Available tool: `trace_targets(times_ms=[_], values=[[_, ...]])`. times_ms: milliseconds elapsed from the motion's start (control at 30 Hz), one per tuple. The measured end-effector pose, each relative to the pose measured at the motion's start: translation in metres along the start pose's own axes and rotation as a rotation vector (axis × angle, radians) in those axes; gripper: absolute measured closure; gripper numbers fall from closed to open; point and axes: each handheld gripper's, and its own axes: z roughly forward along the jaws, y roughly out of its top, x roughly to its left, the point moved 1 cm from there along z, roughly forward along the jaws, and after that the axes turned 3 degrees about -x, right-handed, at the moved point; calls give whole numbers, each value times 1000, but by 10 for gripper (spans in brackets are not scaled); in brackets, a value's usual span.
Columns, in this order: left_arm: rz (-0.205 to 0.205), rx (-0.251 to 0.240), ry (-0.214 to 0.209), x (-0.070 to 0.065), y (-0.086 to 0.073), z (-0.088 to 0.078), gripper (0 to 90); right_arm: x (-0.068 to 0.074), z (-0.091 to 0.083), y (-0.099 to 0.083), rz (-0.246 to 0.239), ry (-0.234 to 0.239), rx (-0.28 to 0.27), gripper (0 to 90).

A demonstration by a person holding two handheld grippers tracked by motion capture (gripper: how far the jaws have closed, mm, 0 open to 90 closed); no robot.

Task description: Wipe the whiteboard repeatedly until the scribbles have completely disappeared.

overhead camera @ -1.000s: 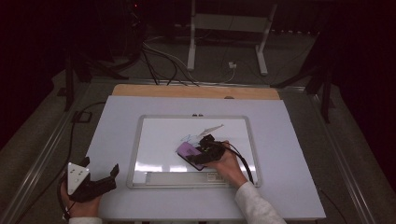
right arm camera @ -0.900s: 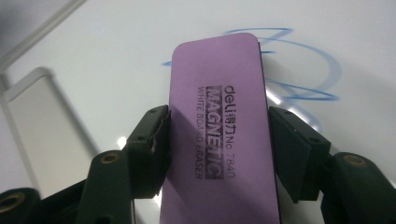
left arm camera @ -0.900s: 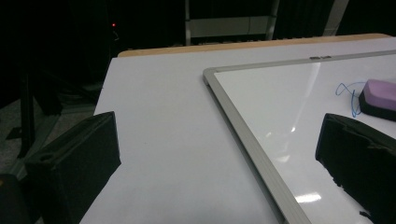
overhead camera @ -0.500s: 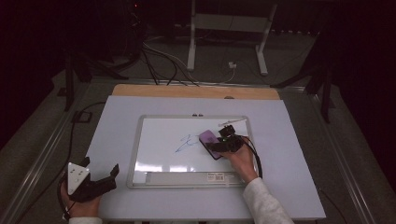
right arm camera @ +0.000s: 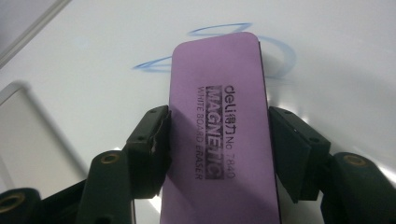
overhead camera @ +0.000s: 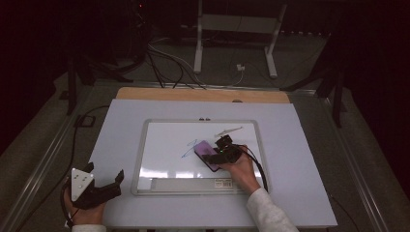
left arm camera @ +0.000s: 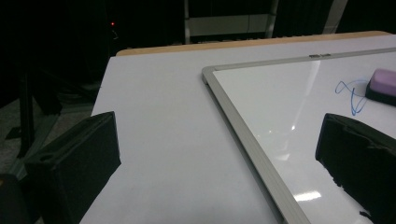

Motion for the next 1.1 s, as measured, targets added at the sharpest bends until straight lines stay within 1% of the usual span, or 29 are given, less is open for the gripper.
trace_targets(times_ms=[67,133,167,233,333,433,467,500,567,633,667,733,800,833,900,933,1033,1100], values=[[-1,0,0,0,0,0,6,7,2,0,-28,23,13,416],[1,-1,-1,0,0,0,6,6,2,0,-24,30,12,416],[1,-1,-1,0,0,-1,6,4,1,0,-24,22,12,416],[-2,-5,-1,0,0,-1,6,0,0,1,-5,-6,7,416],[-3,-6,0,1,0,-1,6,-14,-4,2,47,-54,-11,417],[-4,-6,1,1,0,-1,6,-32,-11,2,103,-122,-26,417],[-4,-5,1,1,0,-1,6,-36,-13,2,117,-138,-31,417],[-3,-5,0,1,0,-1,6,-41,-15,2,142,-156,-37,417],[0,-2,-2,1,0,-1,6,-46,-17,0,166,-159,-45,417],[0,-1,-1,0,0,0,6,-43,-17,0,158,-173,-47,417],[1,0,-1,0,0,0,6,-40,-16,1,146,-170,-43,417],[2,0,-2,-1,0,0,6,-36,-13,1,130,-137,-39,417],[2,-1,-2,-1,0,0,6,-29,-9,2,112,-114,-39,417],[2,0,-2,-1,0,0,6,-24,-7,2,97,-92,-35,417],[2,1,-2,-1,0,1,6,-16,-3,2,73,-68,-30,417],[2,1,-2,-1,0,1,6,-9,0,2,46,-45,-25,417],[2,0,-2,-1,0,0,6,6,5,2,-12,9,-4,417],[2,0,-2,0,0,0,6,12,7,2,-34,30,5,417]])
